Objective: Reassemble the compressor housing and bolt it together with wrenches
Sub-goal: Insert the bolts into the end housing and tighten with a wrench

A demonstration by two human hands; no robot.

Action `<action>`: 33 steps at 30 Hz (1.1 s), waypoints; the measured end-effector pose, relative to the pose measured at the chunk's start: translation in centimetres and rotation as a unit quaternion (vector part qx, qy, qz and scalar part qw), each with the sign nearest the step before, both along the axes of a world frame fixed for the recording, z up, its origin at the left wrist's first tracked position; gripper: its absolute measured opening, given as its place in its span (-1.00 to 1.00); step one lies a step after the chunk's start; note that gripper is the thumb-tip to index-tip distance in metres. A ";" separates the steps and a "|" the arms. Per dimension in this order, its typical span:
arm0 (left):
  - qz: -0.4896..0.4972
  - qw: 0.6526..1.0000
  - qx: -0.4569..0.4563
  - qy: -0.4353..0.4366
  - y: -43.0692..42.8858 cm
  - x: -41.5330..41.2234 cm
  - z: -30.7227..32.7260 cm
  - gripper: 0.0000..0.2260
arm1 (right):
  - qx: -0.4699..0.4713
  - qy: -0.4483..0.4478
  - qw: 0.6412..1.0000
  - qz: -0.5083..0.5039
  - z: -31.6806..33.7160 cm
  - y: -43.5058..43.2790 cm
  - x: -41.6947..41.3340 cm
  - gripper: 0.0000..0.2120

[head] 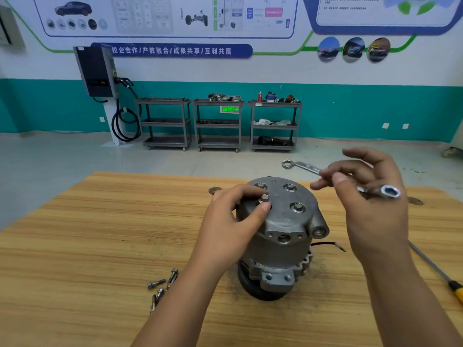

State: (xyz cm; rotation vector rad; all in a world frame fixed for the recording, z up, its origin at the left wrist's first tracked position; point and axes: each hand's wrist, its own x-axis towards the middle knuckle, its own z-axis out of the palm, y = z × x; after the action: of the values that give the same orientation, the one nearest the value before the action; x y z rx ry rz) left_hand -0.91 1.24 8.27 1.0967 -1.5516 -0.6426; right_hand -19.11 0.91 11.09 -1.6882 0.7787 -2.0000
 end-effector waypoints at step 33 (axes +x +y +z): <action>0.061 0.997 -0.032 0.041 0.4 -1.4 -0.7 -0.80 | 0.183 -0.141 0.950 0.210 -1.0 -3.5 -0.5 -0.82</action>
State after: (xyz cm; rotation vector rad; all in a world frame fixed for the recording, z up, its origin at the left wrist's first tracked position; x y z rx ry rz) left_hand -2.27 1.60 7.60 1.0938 -1.4138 -0.5455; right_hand -19.56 -2.56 10.06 -1.2018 0.5828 -1.6307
